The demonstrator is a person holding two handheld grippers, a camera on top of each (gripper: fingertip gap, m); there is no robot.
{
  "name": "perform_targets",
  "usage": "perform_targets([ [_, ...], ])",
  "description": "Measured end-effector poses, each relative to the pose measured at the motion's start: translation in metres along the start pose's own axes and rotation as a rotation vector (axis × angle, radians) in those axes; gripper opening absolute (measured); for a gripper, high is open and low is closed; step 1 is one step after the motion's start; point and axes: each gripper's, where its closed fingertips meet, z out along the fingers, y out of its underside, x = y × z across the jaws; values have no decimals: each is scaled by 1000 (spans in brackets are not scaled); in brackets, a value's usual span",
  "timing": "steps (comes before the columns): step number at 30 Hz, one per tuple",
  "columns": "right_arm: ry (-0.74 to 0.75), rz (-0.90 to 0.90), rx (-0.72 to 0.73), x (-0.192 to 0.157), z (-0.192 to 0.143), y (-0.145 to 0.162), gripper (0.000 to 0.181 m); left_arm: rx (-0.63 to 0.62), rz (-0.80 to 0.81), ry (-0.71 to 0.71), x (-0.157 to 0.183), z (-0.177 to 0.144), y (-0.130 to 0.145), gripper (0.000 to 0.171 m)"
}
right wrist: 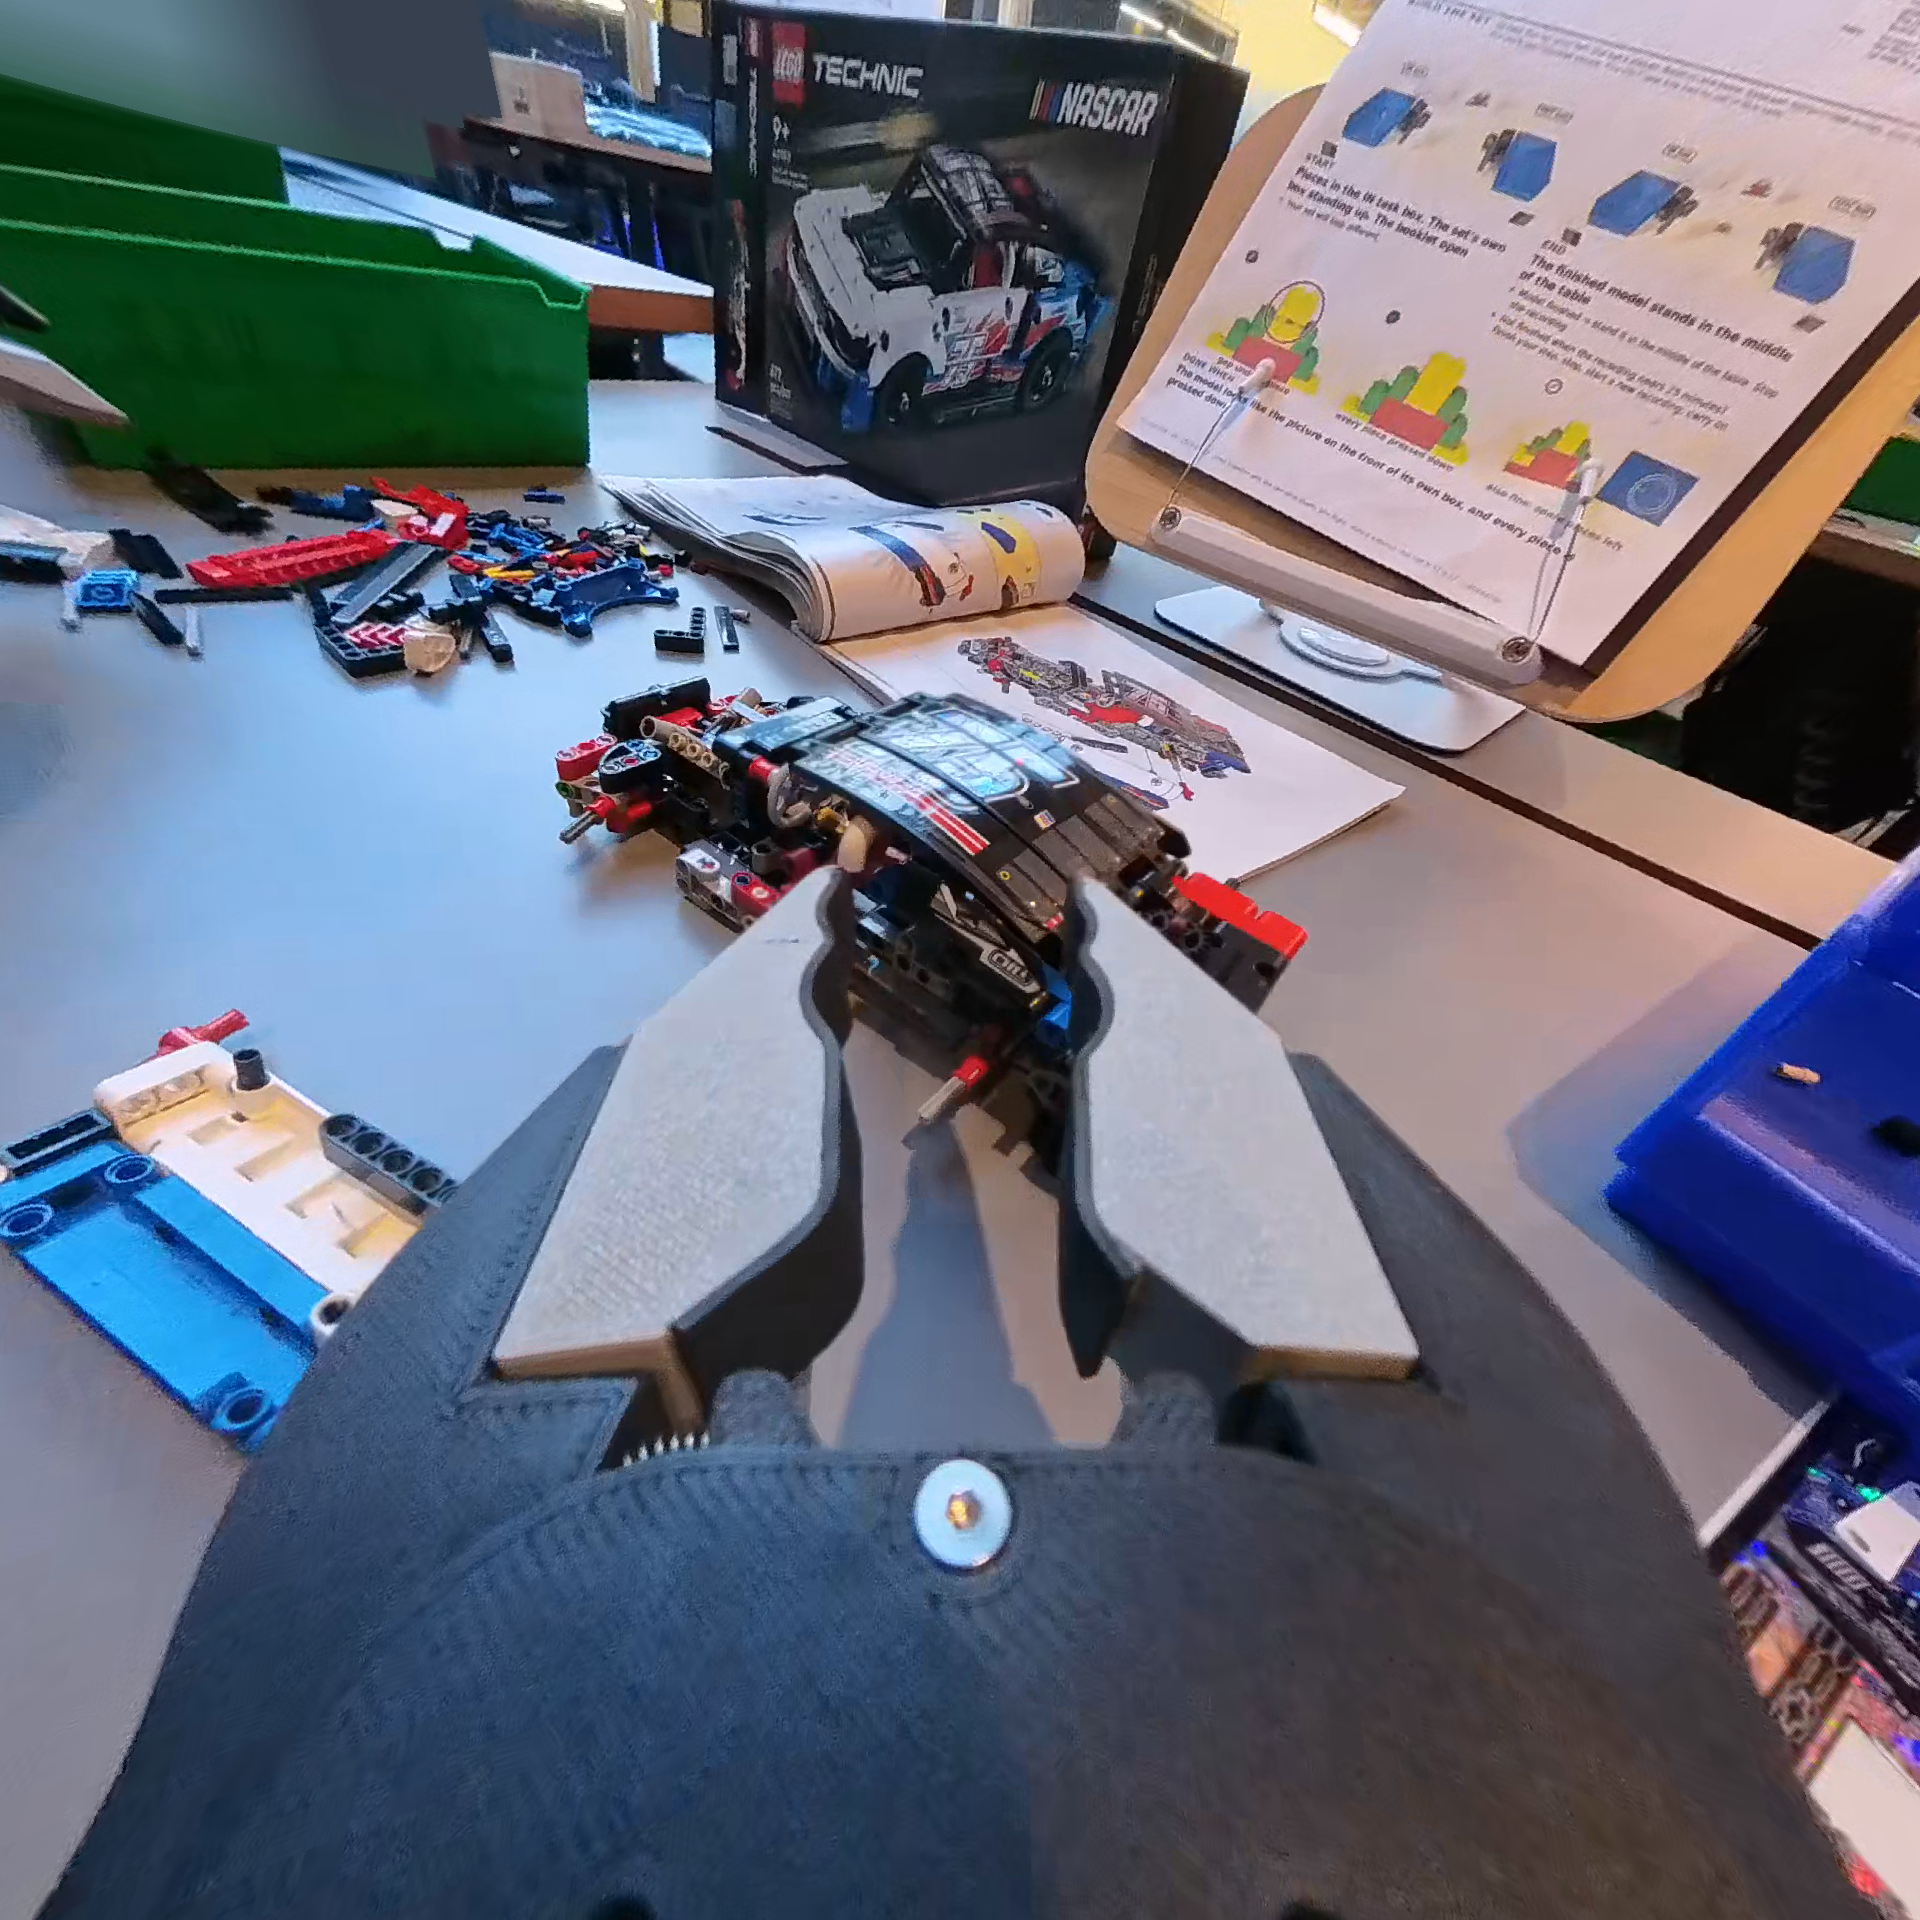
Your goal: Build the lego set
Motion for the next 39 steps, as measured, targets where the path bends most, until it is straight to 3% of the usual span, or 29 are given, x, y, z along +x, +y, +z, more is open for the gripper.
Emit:
perform_targets([
  [10, -10, 20, -51, 0, 7, 11, 31, -63, 104, 246, 35, 18, -6, 44],
  [18, -15, 33, -56, 1, 8, 12, 28, -133, 114, 363, 46, 61, -26, 51],
  [23, -15, 38, -63, 2, 8, 13, 27, -167, 223, 512, 69, 93, -48, 15],
  [28, -14, 48, -57, 3, 8, 13, 26, -329, 347, 705, 97, 118, -35, 15],
  [39, -23, 80, -39, 5, 6, 11, 24, -460, 558, 744, 99, 133, -16, 11],
])
